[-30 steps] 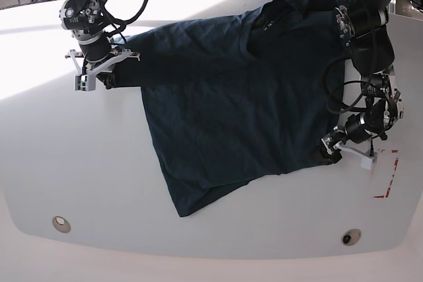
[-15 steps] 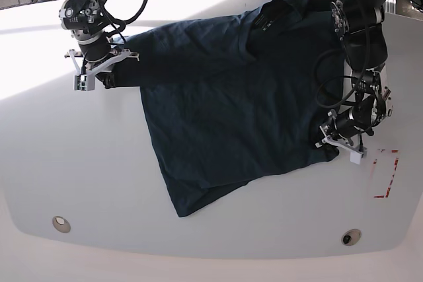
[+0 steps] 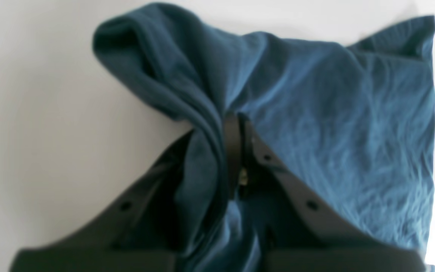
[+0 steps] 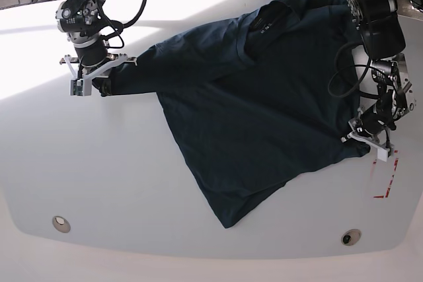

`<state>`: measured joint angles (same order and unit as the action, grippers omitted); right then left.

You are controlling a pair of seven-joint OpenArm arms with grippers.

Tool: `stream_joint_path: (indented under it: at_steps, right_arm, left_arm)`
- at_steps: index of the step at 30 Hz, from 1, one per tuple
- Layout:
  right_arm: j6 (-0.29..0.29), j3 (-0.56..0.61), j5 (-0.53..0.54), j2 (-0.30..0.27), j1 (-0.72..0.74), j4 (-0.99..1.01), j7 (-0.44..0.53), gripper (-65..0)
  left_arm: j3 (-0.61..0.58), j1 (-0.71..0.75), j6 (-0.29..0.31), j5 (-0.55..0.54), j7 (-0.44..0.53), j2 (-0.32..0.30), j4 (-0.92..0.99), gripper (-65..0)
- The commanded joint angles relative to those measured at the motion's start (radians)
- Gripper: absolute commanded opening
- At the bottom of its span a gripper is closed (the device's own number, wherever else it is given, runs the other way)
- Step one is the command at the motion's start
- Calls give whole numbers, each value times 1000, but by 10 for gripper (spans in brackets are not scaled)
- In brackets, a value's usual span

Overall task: Fold the T-shirt properly
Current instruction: 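Lift the shirt high with both grippers and stretch it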

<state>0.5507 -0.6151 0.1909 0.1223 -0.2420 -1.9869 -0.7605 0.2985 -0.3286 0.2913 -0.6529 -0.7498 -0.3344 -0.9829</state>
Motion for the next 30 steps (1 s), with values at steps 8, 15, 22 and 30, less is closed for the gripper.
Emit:
stream_joint_path:
  at_steps: [8,15,22,30]
  right_arm:
    - [-4,-2,8,-94,181,-13,-57,-650]
    - [-1,-1,17,-189,370,16,-146,-650]
    - [6,-1,19,-264,557,110,-192,-650]
    - [36,42,19,-344,774,295,-192,-650]
  left_arm:
    - [3,125,10,-17,22,-114,-393,-644]
    - [77,176,10,-17,20,-165,-542,-644]
    - [183,171,10,-17,20,-182,-594,-642]
    - [233,115,10,-17,20,-208,-621,-640]
